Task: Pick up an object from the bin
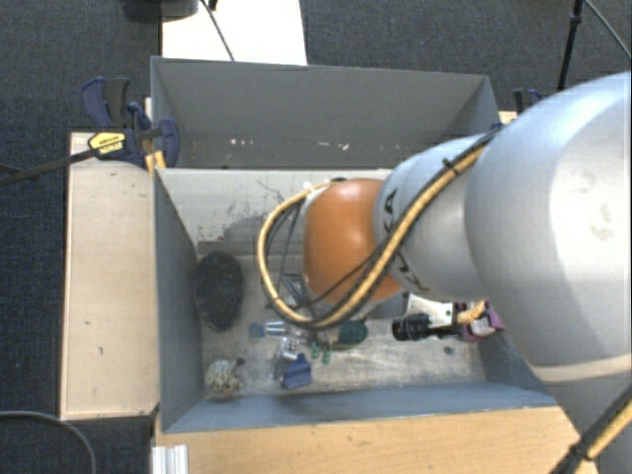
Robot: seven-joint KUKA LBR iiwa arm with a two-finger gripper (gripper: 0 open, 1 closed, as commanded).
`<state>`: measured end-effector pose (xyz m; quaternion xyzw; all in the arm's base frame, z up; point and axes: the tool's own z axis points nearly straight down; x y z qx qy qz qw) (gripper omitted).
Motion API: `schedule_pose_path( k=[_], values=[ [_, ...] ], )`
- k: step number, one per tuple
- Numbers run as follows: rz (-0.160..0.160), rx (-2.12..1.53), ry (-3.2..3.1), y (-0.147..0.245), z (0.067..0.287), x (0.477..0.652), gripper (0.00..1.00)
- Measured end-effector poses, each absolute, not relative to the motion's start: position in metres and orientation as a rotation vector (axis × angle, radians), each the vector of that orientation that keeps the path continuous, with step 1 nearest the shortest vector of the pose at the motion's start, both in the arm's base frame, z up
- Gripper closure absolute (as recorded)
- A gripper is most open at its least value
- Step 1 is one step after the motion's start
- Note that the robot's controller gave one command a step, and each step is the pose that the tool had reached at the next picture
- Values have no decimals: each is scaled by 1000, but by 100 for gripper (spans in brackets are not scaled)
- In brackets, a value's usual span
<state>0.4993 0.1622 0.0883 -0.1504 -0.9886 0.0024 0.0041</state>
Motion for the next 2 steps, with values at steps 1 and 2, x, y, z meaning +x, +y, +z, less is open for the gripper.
schedule_pose_path(
  k=[1, 2],
  values=[
    [-15, -578, -3100, 126, 74, 487, 0],
    [-12, -589, -3102, 125, 74, 488, 100]
  ],
)
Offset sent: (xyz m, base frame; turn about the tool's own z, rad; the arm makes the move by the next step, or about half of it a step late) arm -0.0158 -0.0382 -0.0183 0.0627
